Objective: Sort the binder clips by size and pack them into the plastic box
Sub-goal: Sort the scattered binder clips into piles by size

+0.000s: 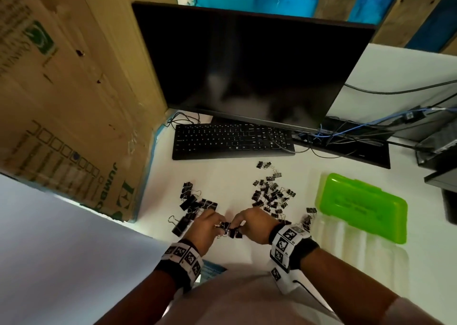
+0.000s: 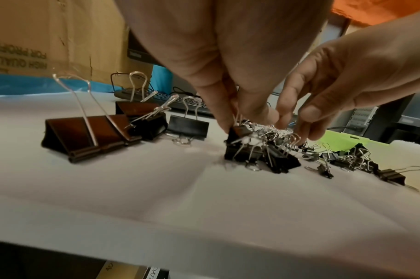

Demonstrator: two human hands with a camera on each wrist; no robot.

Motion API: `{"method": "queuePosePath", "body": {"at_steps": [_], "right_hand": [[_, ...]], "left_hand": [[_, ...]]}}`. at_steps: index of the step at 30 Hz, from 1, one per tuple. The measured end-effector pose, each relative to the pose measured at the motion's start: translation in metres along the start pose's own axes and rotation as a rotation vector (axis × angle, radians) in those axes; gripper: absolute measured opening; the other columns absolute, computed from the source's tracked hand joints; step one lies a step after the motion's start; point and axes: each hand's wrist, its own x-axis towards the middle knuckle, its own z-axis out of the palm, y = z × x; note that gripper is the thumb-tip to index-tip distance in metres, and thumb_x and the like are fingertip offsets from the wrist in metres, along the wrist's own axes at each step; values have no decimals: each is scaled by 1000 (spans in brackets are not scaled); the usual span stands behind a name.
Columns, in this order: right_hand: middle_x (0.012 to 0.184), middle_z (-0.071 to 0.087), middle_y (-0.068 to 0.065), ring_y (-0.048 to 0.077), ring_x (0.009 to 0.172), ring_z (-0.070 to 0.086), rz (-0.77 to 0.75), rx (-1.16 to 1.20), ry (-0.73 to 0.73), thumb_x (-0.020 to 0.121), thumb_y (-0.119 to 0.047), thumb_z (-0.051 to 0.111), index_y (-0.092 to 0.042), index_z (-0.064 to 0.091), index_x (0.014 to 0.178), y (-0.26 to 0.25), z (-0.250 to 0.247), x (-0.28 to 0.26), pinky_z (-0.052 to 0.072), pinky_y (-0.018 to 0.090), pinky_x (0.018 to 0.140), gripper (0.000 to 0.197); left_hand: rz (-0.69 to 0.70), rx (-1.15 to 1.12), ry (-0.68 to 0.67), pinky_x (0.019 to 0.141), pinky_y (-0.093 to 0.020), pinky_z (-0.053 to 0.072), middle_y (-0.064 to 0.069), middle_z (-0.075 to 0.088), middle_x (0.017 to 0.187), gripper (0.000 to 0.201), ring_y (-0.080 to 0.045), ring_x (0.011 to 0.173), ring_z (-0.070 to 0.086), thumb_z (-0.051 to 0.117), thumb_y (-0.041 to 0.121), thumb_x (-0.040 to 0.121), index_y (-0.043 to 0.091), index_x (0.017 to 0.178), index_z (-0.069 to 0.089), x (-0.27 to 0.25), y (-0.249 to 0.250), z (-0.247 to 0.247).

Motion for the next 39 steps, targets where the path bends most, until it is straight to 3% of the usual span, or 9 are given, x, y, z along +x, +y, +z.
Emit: {"method": "queuePosePath", "body": {"at_steps": [4,8,12,17,19,23,27,33,39], "right_hand": [[117,66,3,17,100,63,28,-64,123,86,-2,54,-18,67,110,27,-17,-11,50,28,91,31],[116,59,3,20,106,56,-22,-322,-85,87,-21,60,-24,63,112,39,-13,-33,49,37,90,26],[116,57,10,31,108,55,-74,-521,-139,88,-4,49,-14,62,114,46,5,-39,52,43,84,30],[116,59,6,26,111,53,-109,-460,30,83,7,43,-19,64,113,58,4,-44,50,43,91,45],[116,61,4,25,110,54,-124,-464,110,82,8,44,-19,65,110,62,-3,-48,49,40,92,44],[111,61,3,26,106,56,-6,-433,266,84,-1,51,-19,65,109,73,-19,-54,46,35,84,34],[112,60,3,29,100,60,168,-346,170,81,-19,64,-26,60,114,89,-29,-56,51,37,84,34],[114,63,6,26,101,62,196,-258,137,84,-12,58,-21,62,112,91,-23,-53,52,35,86,29],[101,71,3,20,91,67,217,-160,188,82,-5,53,-21,71,94,92,-26,-52,54,34,85,26]], "left_hand": [[16,14,-57,74,1,33,12,46,112,34,-6,94,47,67,13,84,16,117,59,-6,-4,3],[53,6,-54,81,1,32,12,44,118,39,-5,108,46,68,13,83,20,120,56,-4,-2,7],[122,-3,-37,94,-5,31,14,42,121,35,-1,113,43,64,14,86,20,119,57,7,13,9],[122,-38,117,91,2,33,10,46,118,32,-1,106,47,48,-2,92,16,115,60,11,20,-1],[98,-34,148,92,-10,40,9,49,112,24,-2,101,50,53,6,91,21,108,62,9,16,-10],[12,84,-203,77,-16,39,20,48,101,41,0,89,49,80,36,66,43,97,54,1,5,-25],[-9,189,-410,67,-12,44,23,41,102,67,-4,80,50,87,28,58,36,114,51,-9,-10,-23],[-75,80,-285,72,-23,50,4,45,108,54,-10,68,56,78,8,72,28,112,47,-8,-13,-6],[-28,43,-241,72,-19,44,17,42,100,53,1,73,47,83,23,65,28,103,47,3,8,0]]}}
